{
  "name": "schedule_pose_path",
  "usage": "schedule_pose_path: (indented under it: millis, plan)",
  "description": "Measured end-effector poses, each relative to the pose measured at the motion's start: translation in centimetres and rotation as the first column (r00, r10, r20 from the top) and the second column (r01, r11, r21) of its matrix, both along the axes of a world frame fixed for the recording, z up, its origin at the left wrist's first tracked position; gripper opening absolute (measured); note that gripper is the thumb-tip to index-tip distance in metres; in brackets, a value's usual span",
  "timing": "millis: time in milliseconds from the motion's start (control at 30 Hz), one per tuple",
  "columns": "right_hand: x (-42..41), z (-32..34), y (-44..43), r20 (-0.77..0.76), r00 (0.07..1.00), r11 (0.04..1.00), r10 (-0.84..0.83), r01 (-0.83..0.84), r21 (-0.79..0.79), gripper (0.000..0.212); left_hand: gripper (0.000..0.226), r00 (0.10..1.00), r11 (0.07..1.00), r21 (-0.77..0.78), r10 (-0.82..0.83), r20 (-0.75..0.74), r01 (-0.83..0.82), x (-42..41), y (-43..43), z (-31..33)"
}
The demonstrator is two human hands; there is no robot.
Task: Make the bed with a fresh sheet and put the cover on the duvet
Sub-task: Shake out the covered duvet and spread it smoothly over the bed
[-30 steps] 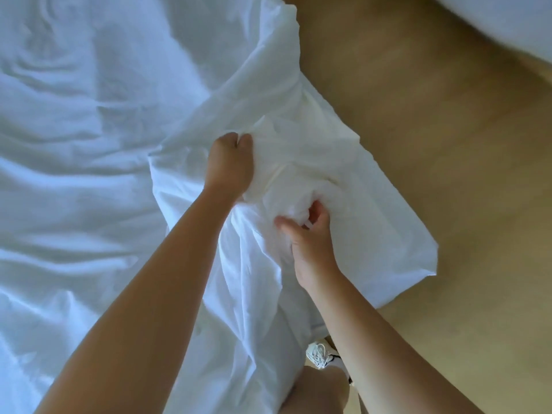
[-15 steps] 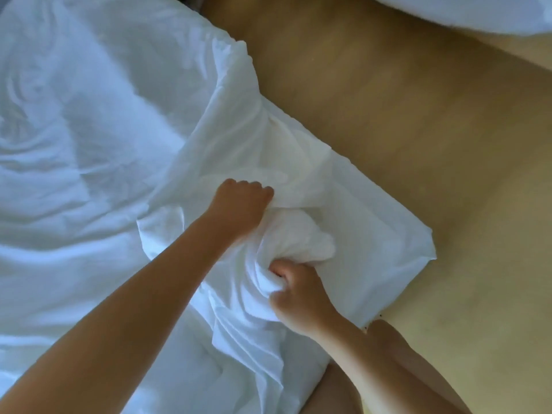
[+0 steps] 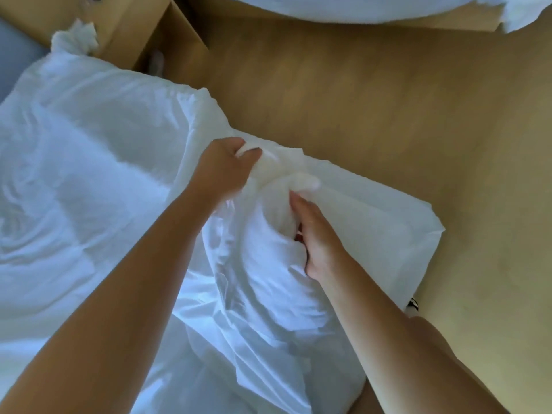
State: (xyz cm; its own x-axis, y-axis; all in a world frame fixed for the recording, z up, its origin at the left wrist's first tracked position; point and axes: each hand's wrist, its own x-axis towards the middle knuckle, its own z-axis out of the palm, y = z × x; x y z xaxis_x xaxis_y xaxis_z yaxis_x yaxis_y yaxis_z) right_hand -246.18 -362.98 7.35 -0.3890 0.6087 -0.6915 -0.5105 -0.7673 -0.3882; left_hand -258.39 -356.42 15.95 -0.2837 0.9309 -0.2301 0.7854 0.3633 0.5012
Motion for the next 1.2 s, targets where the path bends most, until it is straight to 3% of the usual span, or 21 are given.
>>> schedule_pose_path:
  millis: [67, 100, 167, 233, 300, 367, 433, 500, 567, 667, 733, 800, 833, 900, 967, 1033, 1100, 1200]
  plan:
    - [-1.3, 0.8, 0.0, 0.252, 0.951, 0.929, 0.177, -0.246, 0.275, 0.017, 0.043, 0.992, 0.994, -0.049, -0.105, -0.073, 0.102, 0.5, -0.5, -0.5]
    - [-2.0, 0.8, 0.0, 0.391, 0.907, 0.882, 0.156, -0.306, 0.358, 0.019, 0.046, 0.981, 0.987, -0.06, -0.155, -0.118, 0.149, 0.7, -0.8, -0.8]
    - [-3.1, 0.3, -0.1, 0.563, 0.822, 0.842, 0.088, -0.363, 0.398, 0.02, 0.047, 0.979, 0.986, -0.044, -0.167, -0.116, 0.163, 0.7, -1.4, -1.4]
    - [-3.8, -0.2, -0.4, 0.631, 0.775, 0.864, 0.022, -0.333, 0.378, 0.015, 0.041, 0.999, 0.999, 0.033, 0.007, 0.052, -0.009, 0.8, -2.4, -2.2]
    - [-3.9, -0.8, -0.7, 0.597, 0.794, 0.898, -0.118, -0.172, 0.406, 0.036, 0.034, 0.949, 0.968, 0.104, 0.198, 0.244, -0.229, 0.9, -3.6, -2.9]
    - [-3.9, -0.9, -0.5, 0.519, 0.823, 0.919, -0.23, 0.008, 0.395, 0.062, 0.034, 0.888, 0.933, 0.092, 0.297, 0.351, -0.349, 1.2, -4.8, -3.5]
    - [-3.8, -1.3, -0.1, 0.393, 0.909, 0.957, -0.141, 0.023, 0.291, 0.077, 0.032, 0.836, 0.926, 0.016, 0.333, 0.437, -0.378, 1.2, -5.8, -3.7]
    - [-3.6, -1.6, 0.4, 0.303, 0.952, 0.958, 0.051, -0.133, 0.254, 0.06, 0.025, 0.774, 0.935, -0.067, 0.328, 0.542, -0.349, 1.0, -6.5, -3.3]
    - [-3.6, -1.5, 0.9, 0.348, 0.919, 0.898, 0.188, -0.304, 0.318, 0.027, 0.017, 0.787, 0.968, -0.114, 0.248, 0.565, -0.223, 0.2, -6.9, -1.9]
    - [-4.2, -1.2, 1.7, 0.438, 0.883, 0.824, 0.167, -0.369, 0.43, 0.022, 0.025, 0.801, 0.988, -0.148, 0.114, 0.588, -0.032, -1.8, -7.8, 1.0]
    - [-4.7, -0.8, 1.4, 0.472, 0.879, 0.826, 0.069, -0.315, 0.467, 0.017, 0.03, 0.865, 0.988, -0.145, 0.116, 0.488, -0.051, -3.1, -8.6, 2.0]
    - [-4.7, -0.7, -0.1, 0.497, 0.865, 0.875, -0.072, -0.184, 0.447, 0.01, 0.032, 0.994, 0.994, -0.078, 0.079, 0.074, -0.073, -4.1, -8.8, 1.5]
    - [-4.4, -0.8, -1.0, 0.506, 0.854, 0.895, -0.122, -0.126, 0.428, 0.014, 0.039, 0.991, 0.998, -0.066, 0.015, -0.133, -0.024, -4.1, -8.6, 0.9]
    - [-3.9, -1.2, -2.7, 0.504, 0.852, 0.917, -0.142, -0.079, 0.392, 0.019, 0.059, 0.947, 0.994, -0.086, -0.097, -0.306, 0.074, -3.5, -8.4, -0.6]
    - [-3.4, -1.4, -3.6, 0.52, 0.847, 0.899, -0.113, -0.135, 0.416, 0.018, 0.06, 0.938, 0.982, -0.022, -0.185, -0.292, 0.187, -2.6, -7.8, -2.1]
    - [-3.3, -1.2, -4.4, 0.516, 0.85, 0.832, -0.103, -0.21, 0.513, 0.031, 0.049, 0.937, 0.952, 0.065, -0.282, -0.205, 0.3, -1.4, -7.0, -2.6]
    - [-3.1, -0.4, -5.6, 0.489, 0.87, 0.804, -0.058, -0.25, 0.54, 0.046, 0.042, 0.97, 0.969, 0.046, -0.245, -0.009, 0.245, -0.3, -6.2, -2.0]
    - [-1.8, 1.2, -6.3, 0.358, 0.934, 0.845, -0.022, -0.174, 0.506, 0.039, 0.033, 0.977, 0.996, 0.011, -0.09, 0.194, 0.089, -0.1, -6.1, 0.0]
